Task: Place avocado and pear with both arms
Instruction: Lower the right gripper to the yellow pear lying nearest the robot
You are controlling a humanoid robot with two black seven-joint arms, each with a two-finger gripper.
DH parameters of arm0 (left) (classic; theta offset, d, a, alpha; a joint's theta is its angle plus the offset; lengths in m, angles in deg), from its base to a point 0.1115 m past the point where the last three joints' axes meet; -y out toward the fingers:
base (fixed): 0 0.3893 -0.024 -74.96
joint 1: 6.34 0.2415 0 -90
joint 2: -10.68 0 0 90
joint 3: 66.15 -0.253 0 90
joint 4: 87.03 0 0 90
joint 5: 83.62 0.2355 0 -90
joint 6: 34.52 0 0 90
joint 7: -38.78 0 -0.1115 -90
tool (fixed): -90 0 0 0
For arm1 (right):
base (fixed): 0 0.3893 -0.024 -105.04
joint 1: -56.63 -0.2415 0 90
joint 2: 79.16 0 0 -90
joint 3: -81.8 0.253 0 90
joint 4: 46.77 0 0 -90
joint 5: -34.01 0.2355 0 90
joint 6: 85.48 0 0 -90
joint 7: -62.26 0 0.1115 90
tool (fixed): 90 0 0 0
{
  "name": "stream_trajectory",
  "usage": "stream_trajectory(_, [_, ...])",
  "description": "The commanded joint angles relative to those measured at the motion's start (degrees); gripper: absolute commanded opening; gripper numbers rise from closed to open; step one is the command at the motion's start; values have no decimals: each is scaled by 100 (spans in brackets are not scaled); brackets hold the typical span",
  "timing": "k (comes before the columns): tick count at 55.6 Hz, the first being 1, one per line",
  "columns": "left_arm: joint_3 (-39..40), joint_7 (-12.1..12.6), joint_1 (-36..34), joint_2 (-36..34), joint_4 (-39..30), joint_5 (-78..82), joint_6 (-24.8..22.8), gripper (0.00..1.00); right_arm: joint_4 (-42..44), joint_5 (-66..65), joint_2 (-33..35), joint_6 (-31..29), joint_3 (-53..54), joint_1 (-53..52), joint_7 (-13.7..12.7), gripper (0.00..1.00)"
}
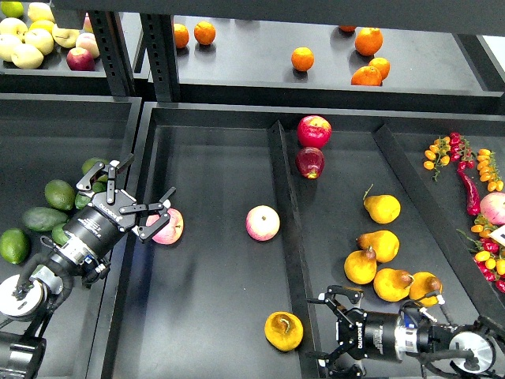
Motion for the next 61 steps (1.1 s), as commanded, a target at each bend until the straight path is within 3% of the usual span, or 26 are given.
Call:
stream_trajectory(1, [1, 0, 112, 0, -95, -1, 0, 99, 149, 1, -174, 0, -29, 14, 0, 100])
stream_trajectory(35, [-43, 0, 323, 0, -218, 0, 0, 99, 712, 1, -658, 0, 15, -39, 0, 96])
stream_trajectory(61, [-34, 0, 323, 0, -218, -1, 0, 99, 870, 1, -807, 0, 94, -56, 0, 67])
